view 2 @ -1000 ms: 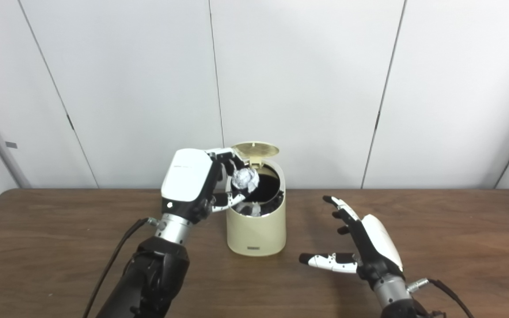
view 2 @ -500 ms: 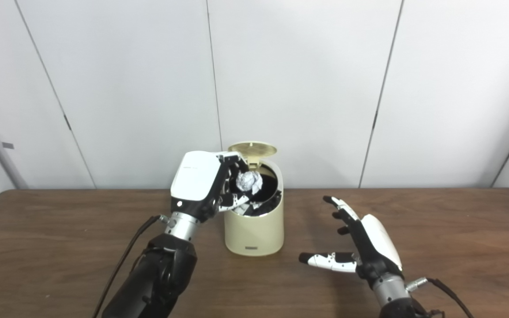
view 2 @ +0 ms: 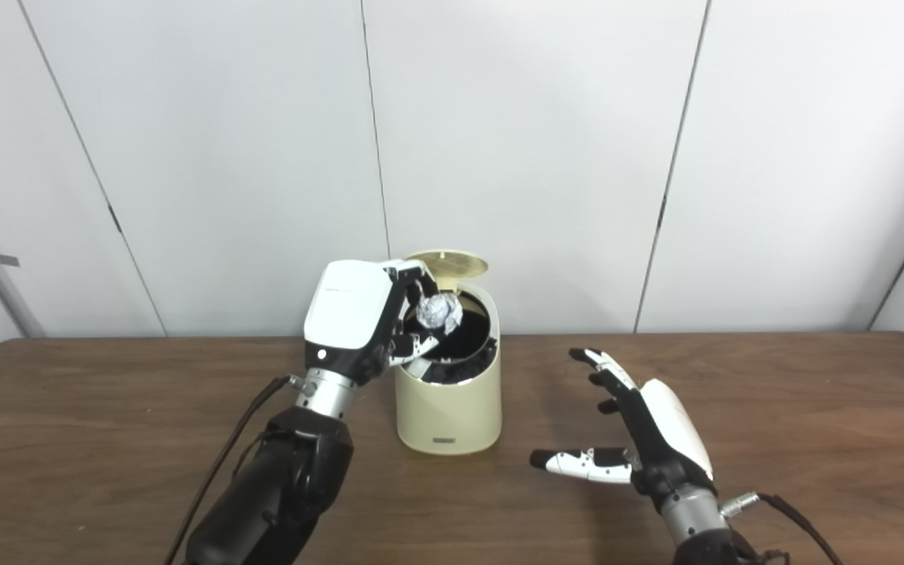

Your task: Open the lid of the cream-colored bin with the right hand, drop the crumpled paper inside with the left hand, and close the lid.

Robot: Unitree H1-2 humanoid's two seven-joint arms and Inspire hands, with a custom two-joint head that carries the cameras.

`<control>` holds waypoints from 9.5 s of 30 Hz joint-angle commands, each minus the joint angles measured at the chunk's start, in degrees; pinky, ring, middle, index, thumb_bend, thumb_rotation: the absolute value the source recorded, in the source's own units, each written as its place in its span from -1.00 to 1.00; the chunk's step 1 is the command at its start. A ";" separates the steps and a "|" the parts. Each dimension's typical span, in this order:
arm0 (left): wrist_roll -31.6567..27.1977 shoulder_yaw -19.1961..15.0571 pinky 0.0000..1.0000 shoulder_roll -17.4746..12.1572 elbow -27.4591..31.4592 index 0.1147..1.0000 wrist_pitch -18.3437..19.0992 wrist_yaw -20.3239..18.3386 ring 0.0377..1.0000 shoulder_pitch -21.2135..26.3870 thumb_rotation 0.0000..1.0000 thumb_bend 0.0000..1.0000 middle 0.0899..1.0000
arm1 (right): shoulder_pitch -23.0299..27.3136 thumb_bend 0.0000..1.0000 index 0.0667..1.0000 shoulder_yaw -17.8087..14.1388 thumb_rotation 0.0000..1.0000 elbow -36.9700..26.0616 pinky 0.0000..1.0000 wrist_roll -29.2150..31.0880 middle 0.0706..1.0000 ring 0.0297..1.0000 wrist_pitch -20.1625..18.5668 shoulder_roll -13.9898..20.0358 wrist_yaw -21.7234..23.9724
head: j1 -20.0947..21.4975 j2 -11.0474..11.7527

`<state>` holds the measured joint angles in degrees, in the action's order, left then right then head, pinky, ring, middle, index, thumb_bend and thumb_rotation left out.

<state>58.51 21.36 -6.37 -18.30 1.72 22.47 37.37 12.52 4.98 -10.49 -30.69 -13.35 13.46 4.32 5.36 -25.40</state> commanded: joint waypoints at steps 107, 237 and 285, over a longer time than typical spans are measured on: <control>-16.55 -8.45 -0.32 -3.24 17.71 -0.10 -9.89 -5.14 -0.20 -7.85 -1.00 0.04 -0.17 | 1.26 0.36 0.73 -0.48 -0.44 -1.47 0.33 0.90 0.84 0.64 2.10 0.48 -2.06 | -1.60 -2.05; -44.14 -19.51 0.06 -3.33 23.16 0.40 -5.40 -23.77 0.22 -31.63 -0.88 0.17 0.28 | 24.68 0.33 0.36 12.52 -0.05 3.28 0.87 -6.39 0.39 0.77 12.86 8.02 15.82 | -4.74 -3.52; -44.41 -19.47 0.09 -3.07 25.10 0.40 -3.53 -24.07 0.23 -31.82 -0.82 0.18 0.28 | 22.20 0.39 0.30 19.28 -0.08 8.90 1.00 -21.07 0.32 0.76 25.62 12.52 11.86 | -5.50 -5.91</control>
<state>13.91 1.99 -9.35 4.51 -0.96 -2.14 4.60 34.74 23.23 -2.90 -50.14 11.62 24.78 13.74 -0.09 -31.29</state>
